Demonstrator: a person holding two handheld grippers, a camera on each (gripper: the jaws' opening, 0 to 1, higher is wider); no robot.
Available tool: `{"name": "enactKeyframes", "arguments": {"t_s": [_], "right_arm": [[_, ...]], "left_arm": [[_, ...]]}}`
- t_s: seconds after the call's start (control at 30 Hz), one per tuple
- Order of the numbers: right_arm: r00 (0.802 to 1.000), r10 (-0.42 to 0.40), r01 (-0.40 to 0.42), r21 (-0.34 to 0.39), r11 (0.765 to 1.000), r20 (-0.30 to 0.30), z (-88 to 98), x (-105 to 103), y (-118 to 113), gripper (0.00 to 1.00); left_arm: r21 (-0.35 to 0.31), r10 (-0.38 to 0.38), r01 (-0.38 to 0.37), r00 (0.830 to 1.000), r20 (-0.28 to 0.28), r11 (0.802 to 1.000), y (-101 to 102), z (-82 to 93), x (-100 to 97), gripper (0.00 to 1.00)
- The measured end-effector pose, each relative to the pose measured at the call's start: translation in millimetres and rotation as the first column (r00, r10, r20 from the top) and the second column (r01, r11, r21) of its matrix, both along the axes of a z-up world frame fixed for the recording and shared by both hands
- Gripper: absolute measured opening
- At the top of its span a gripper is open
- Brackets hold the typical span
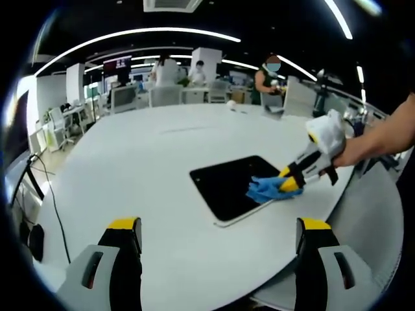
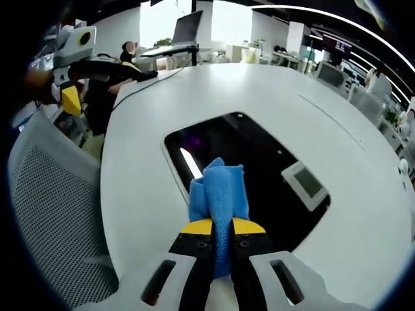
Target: Wipe the mirror surface with the cleaning cloth until all visible marks leave the cleaned area.
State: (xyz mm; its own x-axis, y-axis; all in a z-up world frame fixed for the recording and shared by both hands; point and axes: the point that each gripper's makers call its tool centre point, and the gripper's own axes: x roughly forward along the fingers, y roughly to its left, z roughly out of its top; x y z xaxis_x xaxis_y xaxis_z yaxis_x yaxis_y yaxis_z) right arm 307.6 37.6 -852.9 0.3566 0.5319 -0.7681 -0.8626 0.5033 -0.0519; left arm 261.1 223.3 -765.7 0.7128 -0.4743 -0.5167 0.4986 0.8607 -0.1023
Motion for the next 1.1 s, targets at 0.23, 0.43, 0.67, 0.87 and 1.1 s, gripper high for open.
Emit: {"name": "enactKeyframes", "arguments": {"t_s": [0.23, 0.43, 0.67, 0.87, 1.1], "right_arm": [[1.000, 0.006, -0.006, 0.001, 1.000, 0.005, 0.4, -1.0, 0.3, 0.04], [1.000, 0.015, -0.015, 0.007, 1.000, 0.008, 0.0, -0.9, 0.0, 0.04], [0.999, 0.052, -0.052, 0.012, 0.999, 0.009, -0.1, -1.2, -0.4, 0.04], [0.997, 0.082, -0.082, 0.013, 0.997, 0.008, 0.6, -1.4, -0.8, 0.04], [0.996, 0.090, -0.090, 0.026, 0.996, -0.004, 1.1, -2.0, -5.3, 0.04]], "left_arm": [[-0.002, -0.005, 0.005, 1.000, 0.003, 1.000, -2.2, 1.2, 0.9, 1.00], [0.000, 0.001, -0.001, 1.000, 0.004, 1.000, -0.6, 1.0, -0.9, 1.00], [0.000, 0.005, -0.005, 1.000, 0.002, 1.000, -0.1, 1.0, -3.7, 1.00], [-0.001, 0.011, -0.011, 1.000, 0.002, 1.000, 0.2, 0.7, -5.5, 1.00], [0.000, 0.015, -0.015, 1.000, 0.000, 1.000, 0.0, 0.1, -7.2, 1.00]]}}
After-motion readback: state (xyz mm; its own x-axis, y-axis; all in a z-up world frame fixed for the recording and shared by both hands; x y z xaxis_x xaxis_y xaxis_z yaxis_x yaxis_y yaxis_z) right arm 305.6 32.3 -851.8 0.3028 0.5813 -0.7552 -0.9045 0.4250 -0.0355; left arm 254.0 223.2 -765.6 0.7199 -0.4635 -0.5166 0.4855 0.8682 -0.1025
